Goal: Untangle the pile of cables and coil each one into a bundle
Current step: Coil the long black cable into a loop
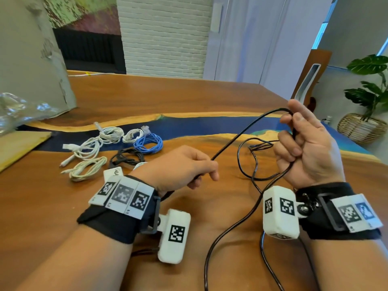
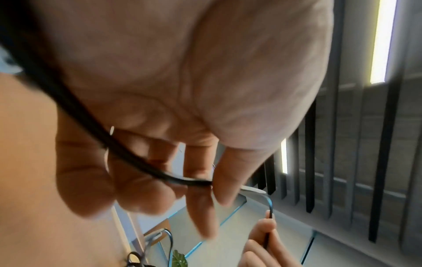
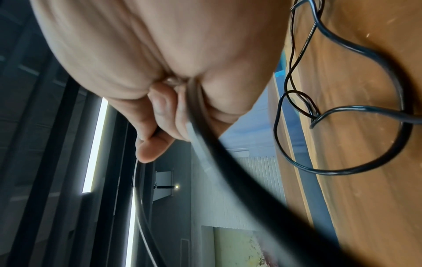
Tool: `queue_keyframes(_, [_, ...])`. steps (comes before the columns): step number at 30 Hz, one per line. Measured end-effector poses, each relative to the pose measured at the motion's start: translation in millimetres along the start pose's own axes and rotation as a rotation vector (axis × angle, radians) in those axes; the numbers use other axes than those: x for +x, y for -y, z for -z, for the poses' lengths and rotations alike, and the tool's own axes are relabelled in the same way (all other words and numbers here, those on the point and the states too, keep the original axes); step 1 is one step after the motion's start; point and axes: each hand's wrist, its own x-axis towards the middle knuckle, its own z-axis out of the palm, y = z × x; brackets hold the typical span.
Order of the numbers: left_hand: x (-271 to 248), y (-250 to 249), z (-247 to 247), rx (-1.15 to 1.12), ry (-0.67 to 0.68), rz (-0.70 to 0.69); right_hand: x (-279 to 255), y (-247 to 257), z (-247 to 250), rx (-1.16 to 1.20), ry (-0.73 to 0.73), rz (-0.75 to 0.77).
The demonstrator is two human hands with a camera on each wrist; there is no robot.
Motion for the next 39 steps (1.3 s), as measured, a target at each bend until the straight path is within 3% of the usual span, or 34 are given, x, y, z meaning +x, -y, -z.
queue_keyframes(2, [3.0, 0.4, 1.5, -0.049, -0.141, 0.023, 2.1, 1.5, 3.9, 0.012, -0.030, 0.030])
queue_keyframes(4, [5.7, -2.5, 5.2, -0.305, -0.336, 0.031, 3.6, 4.6, 8.8, -0.072, -0.060, 0.006])
queue_keyframes(6, [6.2, -6.8, 11.0, -0.559, -0.469, 0.011, 4.7, 2.8, 12.6, -0.304, -0.066, -0.078])
queue_keyframes(9, [6.3, -8.0, 17.0, -0.728, -0.567, -0.026, 3.4, -10.0, 5.7, -0.766, -0.022, -0.150])
queue_keyframes(13, [6.9, -9.1, 10.8, -0.737, -0.548, -0.079, -4.1, -17.4, -10.8, -0.983, 0.042, -0.053])
queue_keyframes(16, [4.2, -11.5, 5.8, -0.676, -0.411, -0.057, -11.3, -17.5, -23.5, -0.961, 0.149, -0.038])
queue_keyframes(19, [-0.6, -14.1, 3.3, -0.590, -0.256, -0.034, -16.1, -23.2, -31.5, -1.106, 0.291, 0.009])
queue_keyframes(24, [-7.4, -22.4, 7.5, -0.905, -0.085, -0.112, -16.0, -22.3, -29.8, -0.931, 0.291, -0.016])
queue_keyframes(31, [-1.4, -25.4, 11.5, -1.373, -0.291, -0.328, -27.3, -36.6, -53.0, -1.194, 0.743, -0.202])
queue_keyframes(34, [0.0, -24.2, 10.1, -1.259, -0.348, -0.386, -34.9, -39.8, -65.0, -1.239, 0.828, -0.227])
queue_keyframes(39, [2.5, -20.1, -9.1, -0.618, -0.370, -0.286, -41.5, -34.3, -69.8, -1.198, 0.821, -0.262])
